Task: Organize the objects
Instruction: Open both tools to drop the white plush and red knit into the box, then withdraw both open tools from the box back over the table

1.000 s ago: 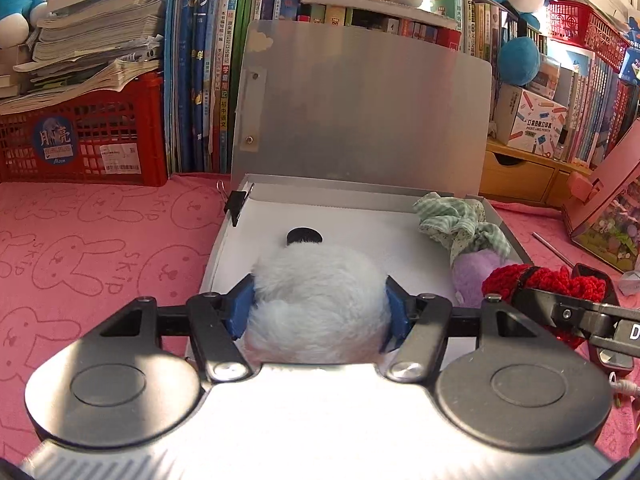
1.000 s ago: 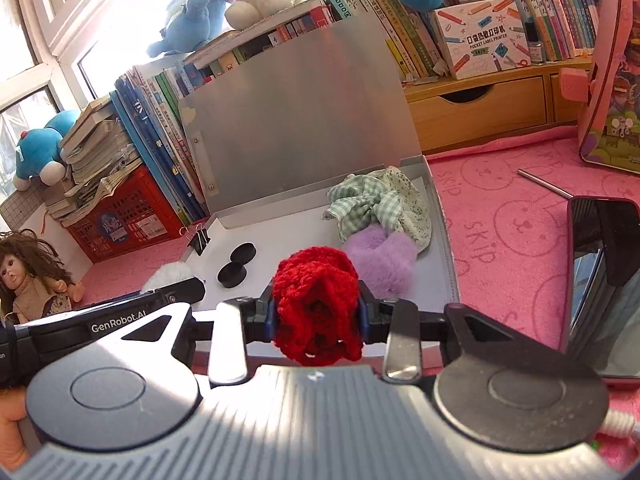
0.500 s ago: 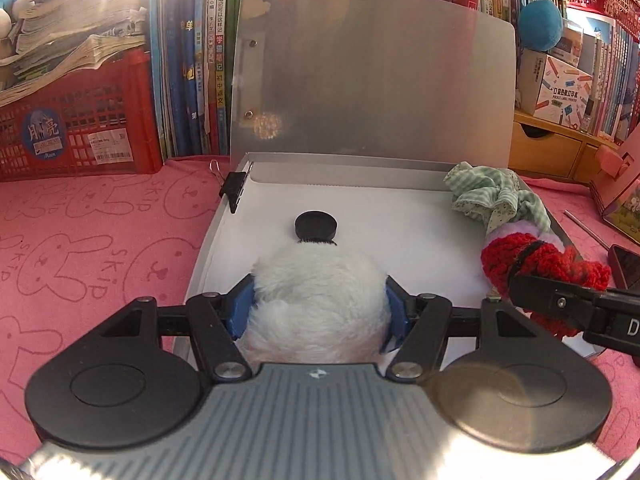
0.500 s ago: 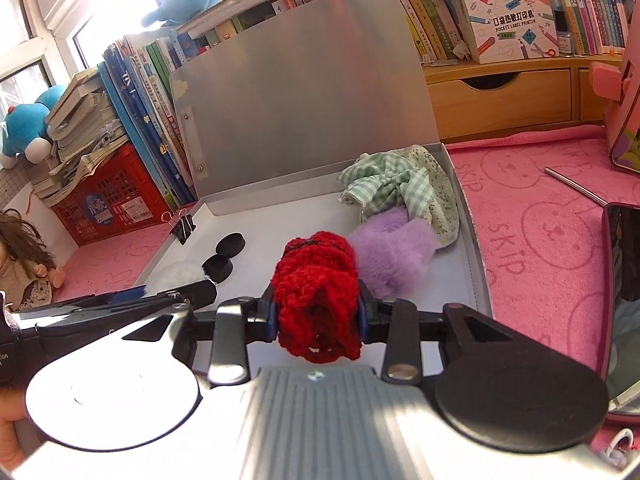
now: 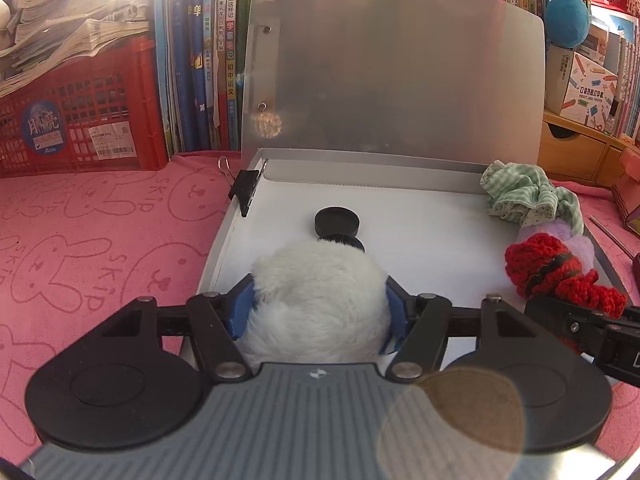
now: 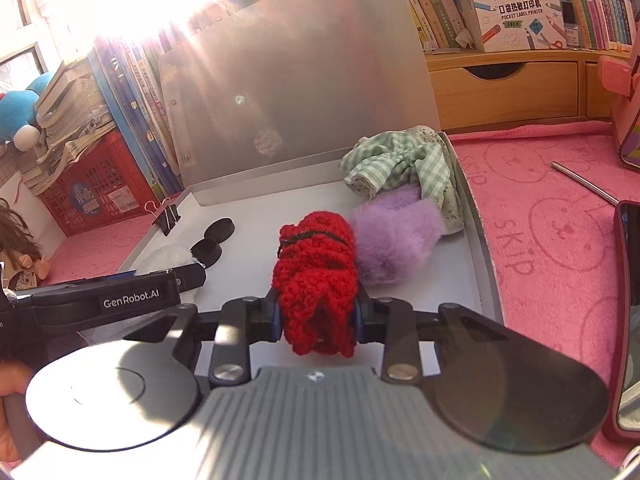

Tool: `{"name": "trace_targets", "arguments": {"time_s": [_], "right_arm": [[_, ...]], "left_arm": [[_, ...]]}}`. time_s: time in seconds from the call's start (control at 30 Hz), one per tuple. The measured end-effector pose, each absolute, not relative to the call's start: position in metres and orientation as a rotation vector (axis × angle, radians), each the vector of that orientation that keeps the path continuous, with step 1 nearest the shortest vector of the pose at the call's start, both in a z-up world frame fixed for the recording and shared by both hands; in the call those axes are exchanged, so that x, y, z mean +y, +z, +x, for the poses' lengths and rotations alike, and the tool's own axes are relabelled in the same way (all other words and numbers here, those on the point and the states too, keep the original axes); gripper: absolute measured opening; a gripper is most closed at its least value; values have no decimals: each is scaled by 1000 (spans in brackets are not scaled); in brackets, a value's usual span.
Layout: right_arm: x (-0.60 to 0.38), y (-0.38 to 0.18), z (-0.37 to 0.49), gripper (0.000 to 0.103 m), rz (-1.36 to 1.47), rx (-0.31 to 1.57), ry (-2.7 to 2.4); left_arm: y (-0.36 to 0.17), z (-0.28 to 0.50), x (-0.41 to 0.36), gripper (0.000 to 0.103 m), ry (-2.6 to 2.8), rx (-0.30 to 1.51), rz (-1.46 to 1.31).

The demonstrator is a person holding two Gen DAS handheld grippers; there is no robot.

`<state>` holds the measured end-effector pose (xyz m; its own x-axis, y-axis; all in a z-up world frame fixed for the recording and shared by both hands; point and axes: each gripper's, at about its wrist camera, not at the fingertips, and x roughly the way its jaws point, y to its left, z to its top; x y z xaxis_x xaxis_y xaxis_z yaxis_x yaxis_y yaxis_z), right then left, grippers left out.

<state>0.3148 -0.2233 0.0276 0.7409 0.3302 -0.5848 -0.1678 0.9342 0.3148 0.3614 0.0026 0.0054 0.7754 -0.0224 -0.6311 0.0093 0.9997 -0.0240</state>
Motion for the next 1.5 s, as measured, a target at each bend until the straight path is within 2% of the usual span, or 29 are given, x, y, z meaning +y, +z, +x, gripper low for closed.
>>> {"name": "trace_targets", "arguments": {"time_s": [0.4, 0.47, 0.5, 0.53, 0.57, 0.67, 0.77, 0.9, 1.17, 1.5], "right_arm": [[-228, 25, 322, 35, 269, 685, 255], [-227, 26, 321, 39, 268, 692, 260], [-228, 27, 320, 46, 272, 694, 262], [-228, 29, 319, 57, 275, 694, 265], [-228, 31, 317, 62, 276, 689, 270], [-228, 38, 313, 65, 275, 687, 279], [-229, 46, 305, 68, 276, 680, 279], [-234, 59, 283, 79, 302, 641, 307], [-241, 83, 236, 83, 282, 569, 322], [-240, 99, 165, 88, 199, 484, 347]], "left_arm": [[-1, 374, 3, 70, 12, 677, 14], [-2, 374, 2, 70, 16, 676, 24], [-2, 373, 2, 70, 16, 678, 27], [-1, 373, 2, 70, 14, 681, 30], [-1, 371, 2, 70, 12, 684, 36], [2, 367, 2, 71, 8, 687, 62], [7, 358, 3, 77, 4, 683, 78], [20, 345, 4, 84, -29, 676, 105], [54, 296, 6, 87, -101, 621, 139], [77, 198, 11, 87, -183, 562, 98]]}}
